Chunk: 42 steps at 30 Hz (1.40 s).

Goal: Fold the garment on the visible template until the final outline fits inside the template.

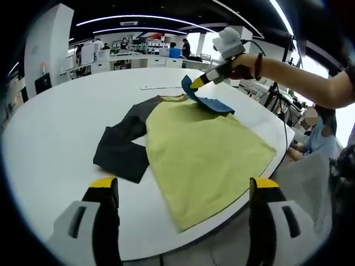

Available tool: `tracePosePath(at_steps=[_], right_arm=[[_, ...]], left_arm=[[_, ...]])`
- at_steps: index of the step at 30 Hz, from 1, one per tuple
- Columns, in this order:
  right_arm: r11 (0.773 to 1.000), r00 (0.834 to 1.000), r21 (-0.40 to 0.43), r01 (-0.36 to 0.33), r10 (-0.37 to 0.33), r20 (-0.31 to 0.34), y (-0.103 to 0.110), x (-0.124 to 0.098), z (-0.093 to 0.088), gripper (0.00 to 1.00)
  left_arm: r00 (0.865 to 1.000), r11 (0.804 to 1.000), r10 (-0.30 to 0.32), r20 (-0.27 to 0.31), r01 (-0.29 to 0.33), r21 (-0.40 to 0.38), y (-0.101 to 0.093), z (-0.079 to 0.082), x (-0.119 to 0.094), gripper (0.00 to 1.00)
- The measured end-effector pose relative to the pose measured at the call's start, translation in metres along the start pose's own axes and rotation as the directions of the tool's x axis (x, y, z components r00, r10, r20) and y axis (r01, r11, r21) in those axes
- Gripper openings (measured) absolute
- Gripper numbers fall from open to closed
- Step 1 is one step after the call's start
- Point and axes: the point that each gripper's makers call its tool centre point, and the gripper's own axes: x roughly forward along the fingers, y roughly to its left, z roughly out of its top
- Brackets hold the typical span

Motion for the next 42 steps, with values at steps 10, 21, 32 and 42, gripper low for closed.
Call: tracePosePath(at_steps=[10, 21, 32, 42], right_arm=[[0.996, 0.998, -0.056, -0.067, 0.067, -0.007, 0.031, 0.007, 0.003, 0.00], [0.990, 0.994, -0.090, -0.107, 0.106, -0.017, 0.053, 0.012, 0.002, 0.00], [0.983, 0.991, -0.119, -0.137, 0.136, -0.013, 0.071, 0.013, 0.006, 0.00], [0.979, 0.987, -0.130, -0.160, 0.158, -0.026, 0.082, 0.020, 0.002, 0.00]], left_arm=[[1.000, 1.000, 0.002, -0.001, -0.002, -0.009, 0.000, 0.000, 0.000, 0.95], [1.000, 1.000, 0.002, -0.005, -0.002, -0.010, 0.000, -0.001, -0.001, 0.95], [1.000, 1.000, 0.004, -0.009, -0.004, -0.015, 0.001, -0.004, 0.000, 0.94], [1.000, 1.000, 0.003, -0.014, -0.003, -0.019, 0.000, -0.006, 0.000, 0.93]])
